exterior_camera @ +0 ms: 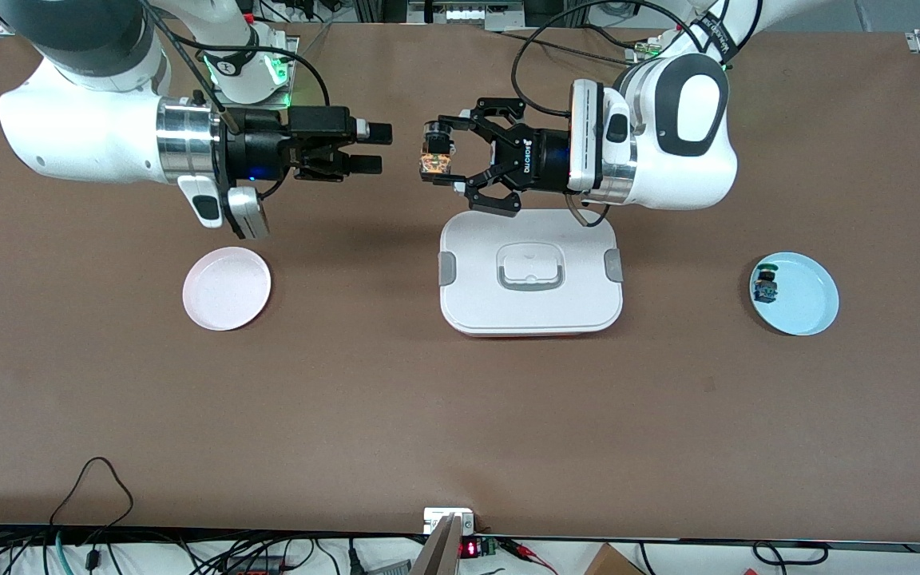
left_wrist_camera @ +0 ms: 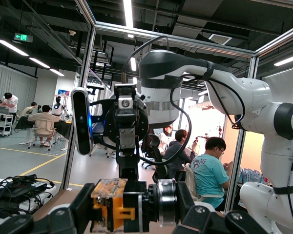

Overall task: Transfer orange switch to right arm and place
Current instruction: 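Hold the switch up while the right gripper reaches toward it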

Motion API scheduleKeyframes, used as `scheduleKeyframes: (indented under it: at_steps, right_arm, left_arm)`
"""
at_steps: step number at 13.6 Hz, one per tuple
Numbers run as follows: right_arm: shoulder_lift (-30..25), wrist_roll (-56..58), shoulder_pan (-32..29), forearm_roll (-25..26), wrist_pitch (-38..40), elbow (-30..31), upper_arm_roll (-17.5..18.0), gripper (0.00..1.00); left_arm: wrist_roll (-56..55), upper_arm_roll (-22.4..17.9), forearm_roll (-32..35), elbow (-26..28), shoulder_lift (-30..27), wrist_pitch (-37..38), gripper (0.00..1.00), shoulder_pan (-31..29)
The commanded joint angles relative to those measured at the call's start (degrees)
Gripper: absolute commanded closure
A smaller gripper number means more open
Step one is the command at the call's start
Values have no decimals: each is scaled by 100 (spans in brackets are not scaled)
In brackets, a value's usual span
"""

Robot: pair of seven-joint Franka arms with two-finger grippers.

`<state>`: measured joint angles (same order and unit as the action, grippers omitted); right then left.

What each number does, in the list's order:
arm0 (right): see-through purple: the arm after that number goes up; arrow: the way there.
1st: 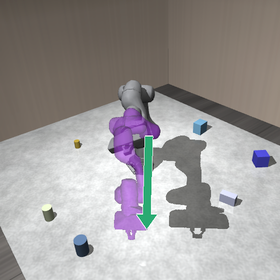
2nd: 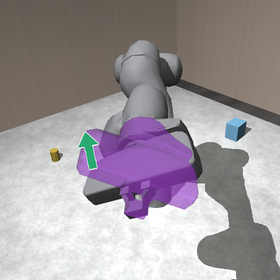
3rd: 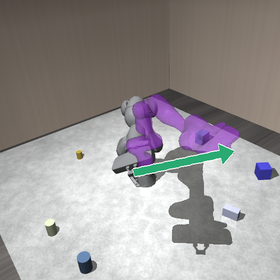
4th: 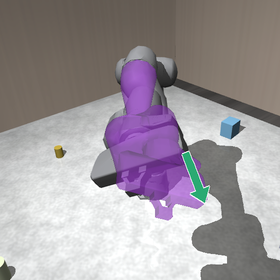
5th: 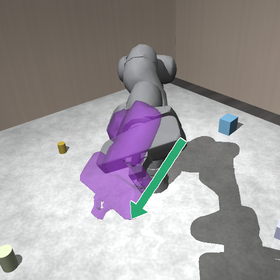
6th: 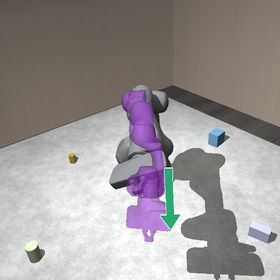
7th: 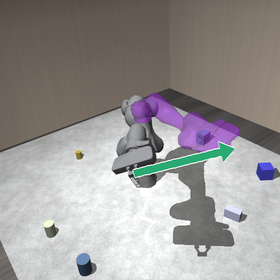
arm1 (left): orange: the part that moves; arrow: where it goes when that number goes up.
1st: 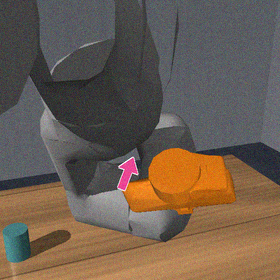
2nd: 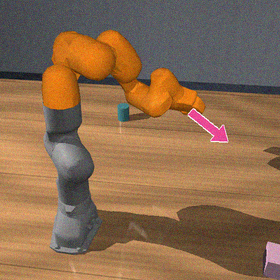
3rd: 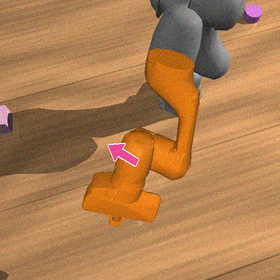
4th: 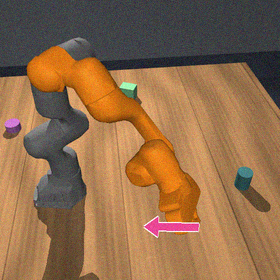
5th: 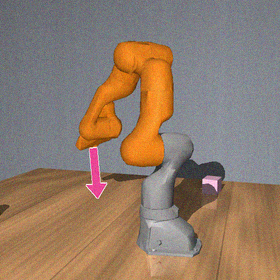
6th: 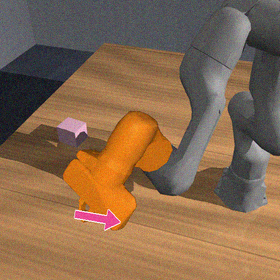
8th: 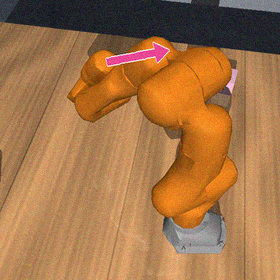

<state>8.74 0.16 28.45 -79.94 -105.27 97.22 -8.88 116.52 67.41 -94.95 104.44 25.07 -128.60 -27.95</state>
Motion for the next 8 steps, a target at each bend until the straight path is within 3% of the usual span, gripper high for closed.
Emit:
scheduleKeyframes:
  at_steps: [1,8]
  right_arm:
    - [145,2,29,-293,-11,42,-9,0]
    - [445,81,379,-1100,-555,-28,-9,0]
  left_arm:
    - [152,106,-200,77,-125,-51,100,-114]
    - [178,123,-191,77,-125,-16,100,-237]
